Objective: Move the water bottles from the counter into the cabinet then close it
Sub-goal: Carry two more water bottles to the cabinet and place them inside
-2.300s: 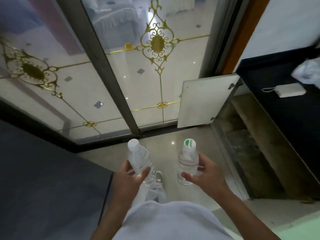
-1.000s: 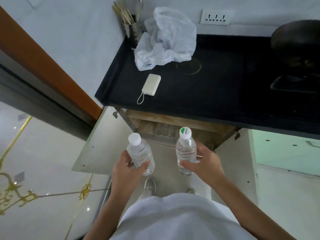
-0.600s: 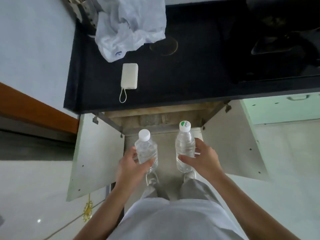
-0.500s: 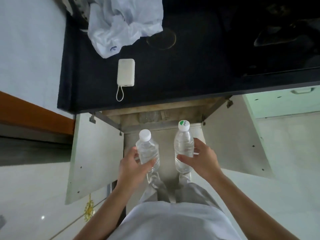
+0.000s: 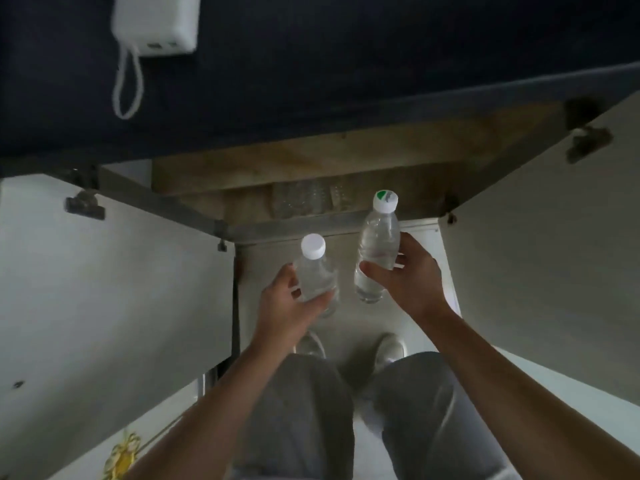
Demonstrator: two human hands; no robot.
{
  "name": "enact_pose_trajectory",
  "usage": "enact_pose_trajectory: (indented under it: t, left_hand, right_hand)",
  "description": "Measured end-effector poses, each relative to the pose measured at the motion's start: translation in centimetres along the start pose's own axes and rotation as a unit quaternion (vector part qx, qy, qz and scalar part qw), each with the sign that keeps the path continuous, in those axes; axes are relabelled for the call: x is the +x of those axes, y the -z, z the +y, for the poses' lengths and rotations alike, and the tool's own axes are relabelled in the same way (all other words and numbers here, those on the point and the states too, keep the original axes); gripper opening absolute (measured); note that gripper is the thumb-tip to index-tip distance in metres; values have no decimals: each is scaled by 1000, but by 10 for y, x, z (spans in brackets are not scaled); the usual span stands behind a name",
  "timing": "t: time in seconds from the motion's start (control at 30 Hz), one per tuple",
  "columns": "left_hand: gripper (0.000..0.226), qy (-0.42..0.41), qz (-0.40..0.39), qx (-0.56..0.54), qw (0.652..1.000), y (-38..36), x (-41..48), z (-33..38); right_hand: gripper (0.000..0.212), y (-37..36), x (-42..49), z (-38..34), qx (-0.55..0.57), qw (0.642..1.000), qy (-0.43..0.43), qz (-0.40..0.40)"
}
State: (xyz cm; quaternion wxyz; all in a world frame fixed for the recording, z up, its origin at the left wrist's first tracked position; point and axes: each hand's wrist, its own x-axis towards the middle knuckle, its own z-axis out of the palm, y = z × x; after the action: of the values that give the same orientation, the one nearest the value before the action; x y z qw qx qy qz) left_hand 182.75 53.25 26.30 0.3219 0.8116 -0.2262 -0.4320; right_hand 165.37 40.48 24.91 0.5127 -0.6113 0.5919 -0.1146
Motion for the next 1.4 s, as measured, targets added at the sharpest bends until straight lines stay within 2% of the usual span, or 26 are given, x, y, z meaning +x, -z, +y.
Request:
enact_pose_trajectory:
  t: [0.2, 0.27, 0.4, 0.5, 0.63, 0.77, 1.0, 1.17, 1.4]
  left_hand:
    - [52, -41, 14, -3, 999, -52, 115, -57]
    - [55, -57, 26, -11, 998, -66, 147, -73]
    - [54, -120, 38, -38, 991, -81, 201, -91]
    - [61, -171, 41, -33, 984, -79, 225, -94]
    - [58, -204, 32, -27, 978, -74, 238, -94]
    - [56, -194, 16, -20, 981, -70, 236, -89]
    - [57, -113, -22, 22, 993, -60, 232, -104]
    - [41, -41, -29, 32, 998, -54, 268, -116]
    - [25, -24, -35, 26, 999, -48, 311, -110]
  right_hand:
    - [68, -51, 96, 87, 19, 999, 30, 7]
    - [63, -64, 127, 108, 30, 998, 45, 15]
    - [46, -78, 184, 116, 61, 989, 133, 22]
    - [46, -82, 213, 117, 108, 978, 174, 30]
    - [49, -89, 233, 115, 85, 971, 225, 9]
    - [51, -91, 239, 113, 54, 973, 224, -3]
    - [43, -99, 261, 135, -82, 984, 147, -54]
    - [19, -108, 302, 134, -49, 993, 100, -48]
    - [19, -125, 335, 136, 13, 997, 67, -21]
